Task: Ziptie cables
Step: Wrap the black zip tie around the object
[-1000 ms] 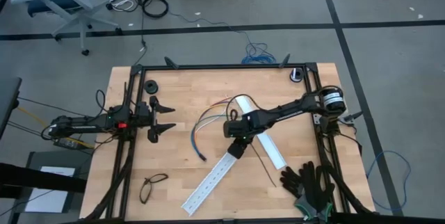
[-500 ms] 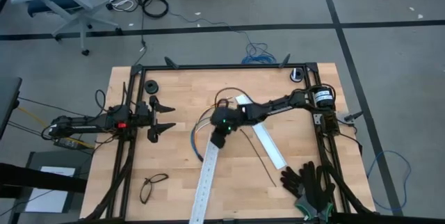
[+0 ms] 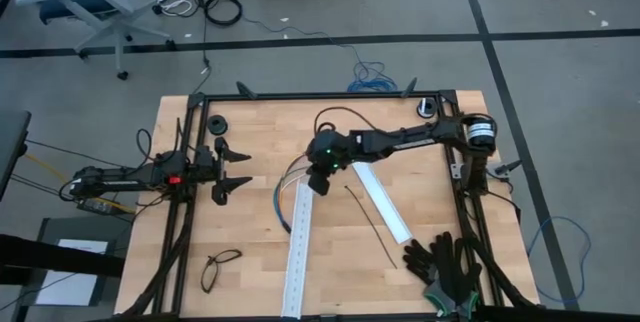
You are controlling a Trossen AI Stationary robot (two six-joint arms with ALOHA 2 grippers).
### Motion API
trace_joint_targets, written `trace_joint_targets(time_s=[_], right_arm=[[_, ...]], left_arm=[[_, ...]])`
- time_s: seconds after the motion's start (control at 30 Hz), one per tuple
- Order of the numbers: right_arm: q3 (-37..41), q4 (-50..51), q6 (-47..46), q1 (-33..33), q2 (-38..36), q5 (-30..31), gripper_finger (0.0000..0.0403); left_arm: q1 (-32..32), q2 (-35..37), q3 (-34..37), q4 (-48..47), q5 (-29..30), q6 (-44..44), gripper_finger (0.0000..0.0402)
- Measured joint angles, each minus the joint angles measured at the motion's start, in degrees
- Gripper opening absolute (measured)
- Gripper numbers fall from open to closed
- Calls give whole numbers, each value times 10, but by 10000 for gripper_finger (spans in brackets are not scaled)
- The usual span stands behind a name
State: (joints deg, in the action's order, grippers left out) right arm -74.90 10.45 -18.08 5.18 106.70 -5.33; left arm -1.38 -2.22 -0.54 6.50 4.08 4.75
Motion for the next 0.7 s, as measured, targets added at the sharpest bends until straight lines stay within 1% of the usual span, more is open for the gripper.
trace_joint_targets(time_s=[0.1,0.23,0.33,0.43,0.57,0.7], right_arm=[[0,61,3,-8,-40,31,1],[0,166,-1,-40,-96,116,2],[2,259,-32,-76,-136,180,1],[36,313,-85,-112,-177,224,1],[122,308,-179,-150,-224,233,1],[206,242,-279,-173,-232,233,4]], left_arm=[[0,0,0,0,0,0,280],[0,0,0,1,0,0,280],[0,0,0,14,7,0,280],[0,0,0,46,7,20,280],[0,0,0,74,9,76,280],[0,-3,0,78,37,77,280]])
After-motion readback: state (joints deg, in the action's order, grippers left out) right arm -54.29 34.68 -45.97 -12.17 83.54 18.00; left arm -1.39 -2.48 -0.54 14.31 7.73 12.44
